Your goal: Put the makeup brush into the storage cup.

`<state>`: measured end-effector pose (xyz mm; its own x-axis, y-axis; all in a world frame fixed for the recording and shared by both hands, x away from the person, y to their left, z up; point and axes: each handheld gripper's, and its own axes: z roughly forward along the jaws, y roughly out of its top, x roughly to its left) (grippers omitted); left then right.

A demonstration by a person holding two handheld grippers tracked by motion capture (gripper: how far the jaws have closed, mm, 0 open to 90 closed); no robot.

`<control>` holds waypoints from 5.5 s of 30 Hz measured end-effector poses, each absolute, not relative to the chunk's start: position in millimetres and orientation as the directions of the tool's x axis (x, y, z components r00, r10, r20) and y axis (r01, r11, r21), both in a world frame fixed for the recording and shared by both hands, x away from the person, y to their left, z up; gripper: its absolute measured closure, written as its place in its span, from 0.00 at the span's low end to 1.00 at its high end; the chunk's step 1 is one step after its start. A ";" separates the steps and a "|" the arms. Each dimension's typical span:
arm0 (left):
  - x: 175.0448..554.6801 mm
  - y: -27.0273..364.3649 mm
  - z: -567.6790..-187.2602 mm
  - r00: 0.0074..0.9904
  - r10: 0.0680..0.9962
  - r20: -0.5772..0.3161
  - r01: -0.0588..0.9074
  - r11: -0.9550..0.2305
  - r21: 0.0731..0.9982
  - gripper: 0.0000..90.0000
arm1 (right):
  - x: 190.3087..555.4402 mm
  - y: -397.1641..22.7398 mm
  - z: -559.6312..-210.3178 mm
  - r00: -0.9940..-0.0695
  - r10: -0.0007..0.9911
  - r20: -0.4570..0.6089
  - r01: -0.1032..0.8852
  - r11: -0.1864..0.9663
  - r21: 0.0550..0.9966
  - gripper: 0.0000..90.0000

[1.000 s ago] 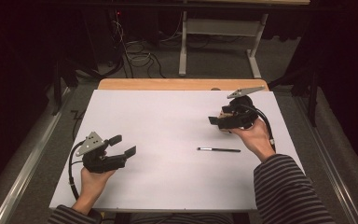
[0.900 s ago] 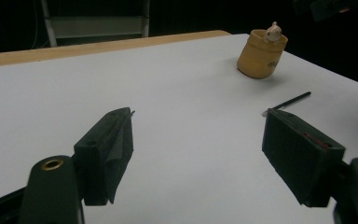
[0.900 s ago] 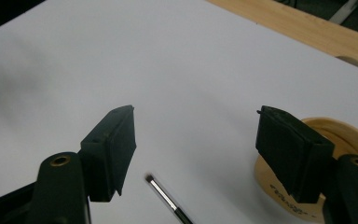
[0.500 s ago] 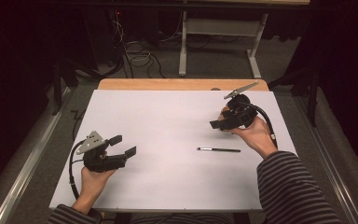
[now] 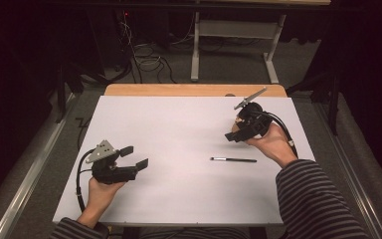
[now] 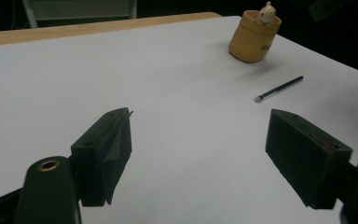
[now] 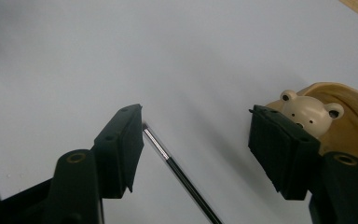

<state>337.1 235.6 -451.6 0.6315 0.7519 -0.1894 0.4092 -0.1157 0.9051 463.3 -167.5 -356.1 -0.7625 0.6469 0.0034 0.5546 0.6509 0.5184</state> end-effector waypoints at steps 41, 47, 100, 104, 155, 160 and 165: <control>338.7 236.7 -451.4 0.622 0.760 -0.190 0.407 -0.107 0.907 0.26 | 471.2 -145.0 -372.9 -0.842 0.538 -0.027 0.520 0.825 0.222 0.46; 338.0 236.4 -451.0 0.622 0.759 -0.192 0.404 -0.102 0.909 0.26 | 471.1 -141.0 -376.9 -0.851 0.524 -0.033 0.508 0.836 0.206 0.46; 340.8 232.5 -452.3 0.656 0.729 -0.193 0.412 -0.131 0.902 0.26 | 477.6 -136.2 -434.6 -0.858 0.513 -0.017 0.512 0.859 0.018 0.55; 341.4 232.4 -452.8 0.655 0.731 -0.191 0.414 -0.135 0.900 0.26 | 479.0 -134.8 -438.7 -0.862 0.507 -0.014 0.507 0.862 0.011 0.56; 340.7 232.8 -452.6 0.650 0.736 -0.189 0.414 -0.135 0.900 0.26 | 483.1 -127.8 -451.9 -0.871 0.490 -0.033 0.491 0.869 -0.062 0.92; 340.6 232.1 -452.5 0.652 0.735 -0.189 0.415 -0.137 0.899 0.26 | 482.5 -126.7 -452.0 -0.869 0.495 -0.030 0.495 0.866 -0.068 0.94; 340.9 232.0 -452.9 0.654 0.733 -0.188 0.415 -0.141 0.899 0.26 | 483.6 -127.1 -452.3 -0.868 0.496 -0.022 0.496 0.866 -0.069 0.95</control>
